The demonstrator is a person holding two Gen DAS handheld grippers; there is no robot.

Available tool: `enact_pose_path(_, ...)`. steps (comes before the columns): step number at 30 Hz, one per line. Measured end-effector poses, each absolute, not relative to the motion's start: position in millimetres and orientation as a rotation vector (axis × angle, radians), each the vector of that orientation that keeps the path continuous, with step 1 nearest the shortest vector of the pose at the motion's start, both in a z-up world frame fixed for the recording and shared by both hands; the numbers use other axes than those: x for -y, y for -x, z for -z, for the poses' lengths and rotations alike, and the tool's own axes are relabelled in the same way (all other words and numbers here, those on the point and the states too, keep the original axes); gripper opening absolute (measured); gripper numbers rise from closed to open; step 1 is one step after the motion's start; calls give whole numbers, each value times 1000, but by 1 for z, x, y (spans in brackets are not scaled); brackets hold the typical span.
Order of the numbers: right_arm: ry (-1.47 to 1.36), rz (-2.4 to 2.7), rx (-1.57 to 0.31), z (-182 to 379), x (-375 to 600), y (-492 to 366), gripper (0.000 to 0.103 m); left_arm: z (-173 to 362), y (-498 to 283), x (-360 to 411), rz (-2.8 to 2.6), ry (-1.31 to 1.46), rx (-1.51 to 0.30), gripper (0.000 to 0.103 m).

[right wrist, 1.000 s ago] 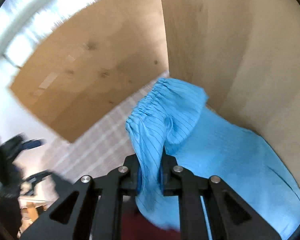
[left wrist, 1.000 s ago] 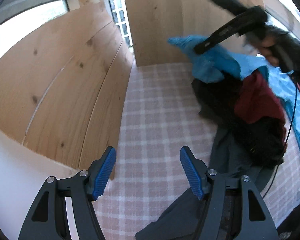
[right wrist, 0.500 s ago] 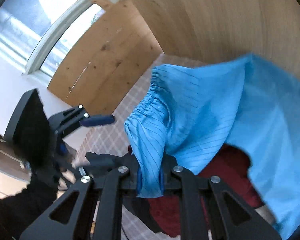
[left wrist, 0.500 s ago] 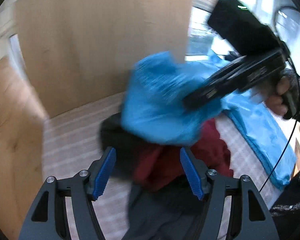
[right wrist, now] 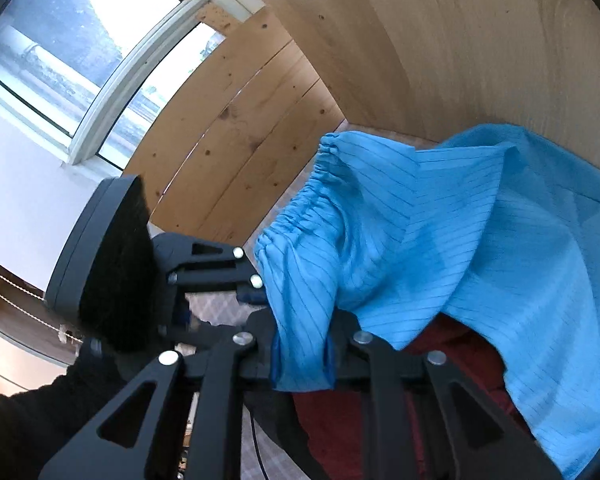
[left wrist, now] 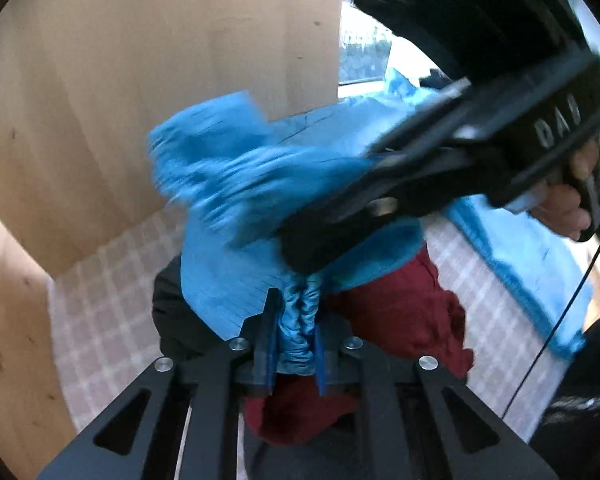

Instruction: Fold clothes

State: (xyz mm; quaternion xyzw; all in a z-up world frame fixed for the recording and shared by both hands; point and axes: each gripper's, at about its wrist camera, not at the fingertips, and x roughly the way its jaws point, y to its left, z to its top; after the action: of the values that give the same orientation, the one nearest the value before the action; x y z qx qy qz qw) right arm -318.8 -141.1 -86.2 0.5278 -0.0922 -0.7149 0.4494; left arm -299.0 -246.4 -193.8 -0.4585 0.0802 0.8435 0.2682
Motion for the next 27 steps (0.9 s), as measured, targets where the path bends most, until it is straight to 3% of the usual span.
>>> enact_pose_path(2,-1283,1786,207,83,141,319,19,195,305,251,-2263,1246,-191,12)
enact_pose_path(5,-1258,1785,183,79,145,323,19,205,314,293,-2306,1284,-6,12)
enact_pose_path(8,-1231,1761,102,80,169,328,19,215,323,339,-2343,1318,198,12)
enact_pose_path(11,-1223,1720,-25,88,213,338,18,231,337,377,-2422,1369,291,13)
enact_pose_path(13,-1228,1686,-73,96,241,346,18,238,341,397,-2489,1418,296,23)
enact_pose_path(15,-1223,1656,-127,105,270,353,18,240,339,414,-2557,1464,277,42)
enact_pose_path(17,-1210,1653,-199,116,299,359,16,237,330,427,-2624,1497,226,53)
enact_pose_path(24,-1325,1747,-516,186,353,390,13,229,310,439,-2649,1528,128,55)
enact_pose_path(27,-1338,1717,-530,189,349,390,10,232,319,437,-2634,1508,127,55)
